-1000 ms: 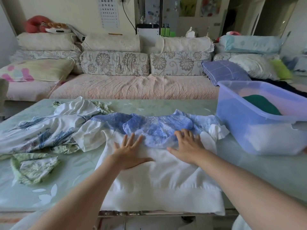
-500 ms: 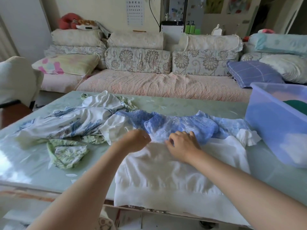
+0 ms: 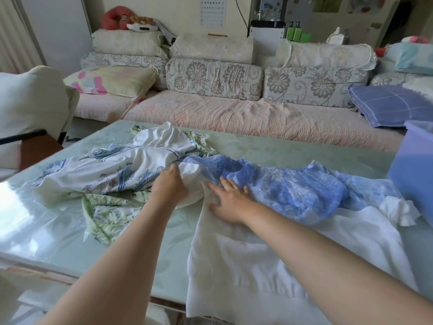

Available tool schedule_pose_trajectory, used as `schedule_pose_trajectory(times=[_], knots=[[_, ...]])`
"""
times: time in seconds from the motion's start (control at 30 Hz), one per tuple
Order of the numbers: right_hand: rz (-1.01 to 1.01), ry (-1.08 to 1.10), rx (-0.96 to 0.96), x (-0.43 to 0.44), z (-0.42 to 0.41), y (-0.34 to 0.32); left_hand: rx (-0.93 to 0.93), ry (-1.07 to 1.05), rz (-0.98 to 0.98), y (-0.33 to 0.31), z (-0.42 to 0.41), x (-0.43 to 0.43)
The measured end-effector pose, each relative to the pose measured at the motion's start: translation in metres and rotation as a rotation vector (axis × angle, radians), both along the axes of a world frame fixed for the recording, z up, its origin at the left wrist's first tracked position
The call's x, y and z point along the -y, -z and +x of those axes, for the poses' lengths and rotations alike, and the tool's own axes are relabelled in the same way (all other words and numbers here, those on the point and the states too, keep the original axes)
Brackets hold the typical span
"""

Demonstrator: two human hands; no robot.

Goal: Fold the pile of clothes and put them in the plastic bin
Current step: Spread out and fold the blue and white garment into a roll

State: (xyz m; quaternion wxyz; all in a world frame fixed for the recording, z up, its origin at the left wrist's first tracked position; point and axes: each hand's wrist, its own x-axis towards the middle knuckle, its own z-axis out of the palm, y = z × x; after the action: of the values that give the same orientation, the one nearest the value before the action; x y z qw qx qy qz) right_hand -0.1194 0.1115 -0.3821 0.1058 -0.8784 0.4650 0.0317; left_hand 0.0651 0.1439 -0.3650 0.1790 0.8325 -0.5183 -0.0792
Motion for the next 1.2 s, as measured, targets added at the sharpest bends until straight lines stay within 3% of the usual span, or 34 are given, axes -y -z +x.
schedule_pose_trajectory(times=[0.17,0.27,0.37,0.47,0.53,0.63,0.7,0.87,1.0,1.1,1.2], knots=[[0.011,-0.022,0.037,0.013,-0.005,0.006,-0.137,-0.073,-0.201,-0.030,0.031,0.004],[-0.033,-0.055,0.010,0.018,-0.003,0.004,-0.100,-0.073,-0.022,-0.046,0.051,0.000],[-0.258,-0.113,0.056,0.017,0.005,0.000,-0.114,-0.053,0.274,-0.039,0.052,-0.003],[-0.418,-0.037,0.283,0.019,0.019,-0.002,-0.261,-0.224,0.174,-0.025,0.043,0.002],[-0.319,0.023,0.275,0.021,0.029,-0.004,-0.212,-0.317,0.093,-0.024,0.038,0.001],[-0.022,0.035,0.079,0.019,0.040,-0.003,-0.072,-0.280,0.206,-0.018,0.041,-0.002],[0.052,0.040,-0.022,0.019,0.043,0.004,-0.066,-0.235,0.258,-0.016,0.046,-0.003],[0.059,0.062,-0.079,0.022,0.048,0.013,-0.225,-0.340,0.008,-0.024,0.065,-0.006],[0.032,0.059,-0.073,0.022,0.048,0.007,-0.168,-0.284,-0.253,-0.040,0.054,-0.005],[-0.100,0.050,0.083,0.022,0.046,-0.004,-0.282,-0.269,-0.390,-0.057,0.040,-0.004],[-0.162,0.118,0.542,0.024,0.039,-0.022,-0.432,-0.141,-0.443,-0.078,0.016,-0.004]])
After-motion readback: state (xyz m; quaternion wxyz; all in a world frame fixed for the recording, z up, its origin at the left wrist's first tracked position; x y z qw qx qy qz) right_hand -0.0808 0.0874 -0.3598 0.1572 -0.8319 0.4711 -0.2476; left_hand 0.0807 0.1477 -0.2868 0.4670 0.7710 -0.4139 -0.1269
